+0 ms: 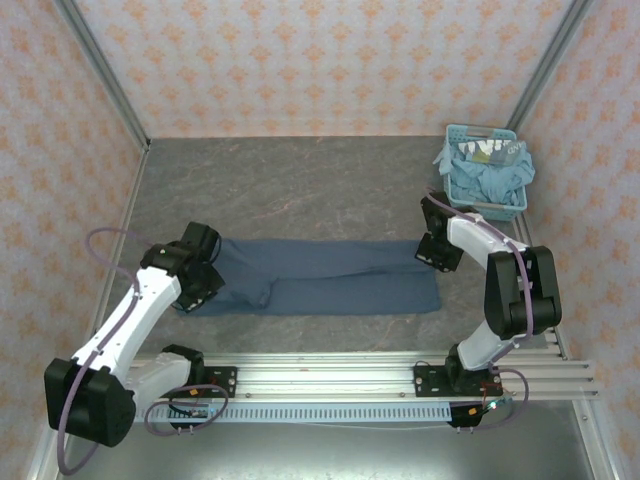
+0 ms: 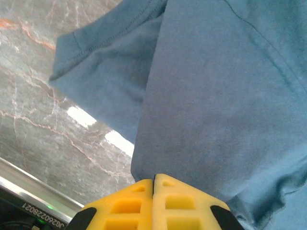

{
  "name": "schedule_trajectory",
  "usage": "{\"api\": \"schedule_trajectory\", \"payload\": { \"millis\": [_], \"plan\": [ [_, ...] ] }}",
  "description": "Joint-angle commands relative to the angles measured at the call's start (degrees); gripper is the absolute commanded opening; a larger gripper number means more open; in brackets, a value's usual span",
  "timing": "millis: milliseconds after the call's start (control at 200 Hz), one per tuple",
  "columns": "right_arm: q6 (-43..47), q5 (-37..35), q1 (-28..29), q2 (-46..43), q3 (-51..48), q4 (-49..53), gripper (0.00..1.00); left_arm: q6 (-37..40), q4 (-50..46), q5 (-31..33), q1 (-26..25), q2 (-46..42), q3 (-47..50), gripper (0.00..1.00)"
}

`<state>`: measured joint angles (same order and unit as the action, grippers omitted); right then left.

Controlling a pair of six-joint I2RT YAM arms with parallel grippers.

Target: Fold and stack the t-shirts

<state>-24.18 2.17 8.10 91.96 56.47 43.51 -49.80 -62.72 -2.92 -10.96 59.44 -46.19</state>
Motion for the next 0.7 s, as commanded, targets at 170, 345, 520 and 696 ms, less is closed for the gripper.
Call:
{"api": "schedule_trajectory", "payload": {
  "millis": [170,345,520,696],
  "plan": [
    [-1.17,-4.47,0.42,-3.52,0.91,1.98,0.0,-4.64,-2.87,-1.25,-1.47,-2.4,1.54,0.0],
    [-2.75,-4.93,0.51,-5.41,-0.47,2.4,0.37,-5.99,-2.5,-1.98,-2.31,-2.74,1.55,0.0],
    [-3.51,-7.19,1.5,-9.66,-0.27,2.64,0.48,-7.52,-2.85,-3.35,-3.9,-3.52,1.82,0.0],
    [-3.36,-2.36,3.44,-9.27,-0.07,0.24,0.47,-9.8,-2.18,-4.99,-6.31,-3.83,2.39,0.0]
  ]
}}
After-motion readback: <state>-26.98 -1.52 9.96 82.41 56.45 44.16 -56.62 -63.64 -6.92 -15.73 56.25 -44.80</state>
